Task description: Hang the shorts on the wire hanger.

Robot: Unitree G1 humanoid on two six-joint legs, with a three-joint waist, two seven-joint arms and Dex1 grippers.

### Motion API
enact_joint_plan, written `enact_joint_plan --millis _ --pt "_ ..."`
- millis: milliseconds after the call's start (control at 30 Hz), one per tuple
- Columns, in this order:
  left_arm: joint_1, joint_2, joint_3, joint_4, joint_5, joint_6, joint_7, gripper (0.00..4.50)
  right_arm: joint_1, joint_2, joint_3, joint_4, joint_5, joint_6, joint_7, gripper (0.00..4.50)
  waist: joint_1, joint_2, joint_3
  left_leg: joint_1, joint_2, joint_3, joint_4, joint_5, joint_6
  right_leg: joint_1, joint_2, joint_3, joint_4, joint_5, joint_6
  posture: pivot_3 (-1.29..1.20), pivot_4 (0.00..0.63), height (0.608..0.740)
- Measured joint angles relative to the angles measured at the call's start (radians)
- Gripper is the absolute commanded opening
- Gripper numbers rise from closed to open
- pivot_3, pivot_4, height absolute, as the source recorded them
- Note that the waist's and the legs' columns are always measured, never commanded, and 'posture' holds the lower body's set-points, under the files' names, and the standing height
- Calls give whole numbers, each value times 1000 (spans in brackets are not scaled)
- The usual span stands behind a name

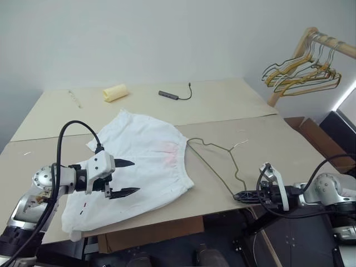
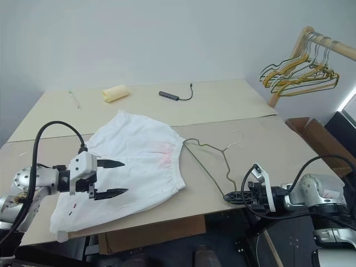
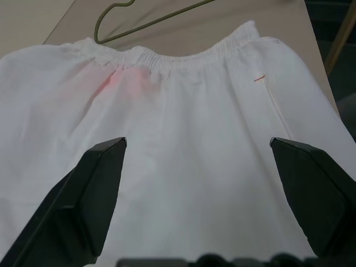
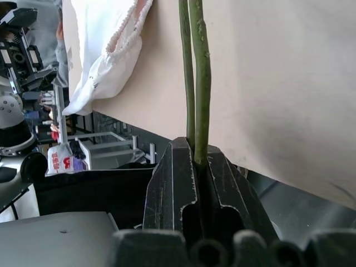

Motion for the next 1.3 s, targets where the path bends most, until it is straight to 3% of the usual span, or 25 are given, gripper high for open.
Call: enact_joint_plan --millis 600,767,1067,1300 --pt "8 -8 0 -6 -1 0 14 4487 9 61 38 -44 1 -2 25 0 1 0 0 0 0 0 0 0 0 0 0 0 0 0 0 -40 0 740" --pt "15 -8 0 -9 13 -4 23 4487 -85 61 95 9 -8 -21 82 0 2 0 0 0 0 0 0 0 0 0 0 0 0 0 0 -28 0 740" --pt "54 -10 6 -40 23 -7 59 4487 -283 64 313 189 -91 -72 270 0 22 0 0 0 0 0 0 0 0 -1 0 0 1 0 0 24 0 740" --pt "105 -11 25 -87 24 8 87 4487 -421 153 416 422 -233 -202 375 0 45 0 0 0 0 1 0 0 0 -1 1 0 2 1 -1 52 0 740"
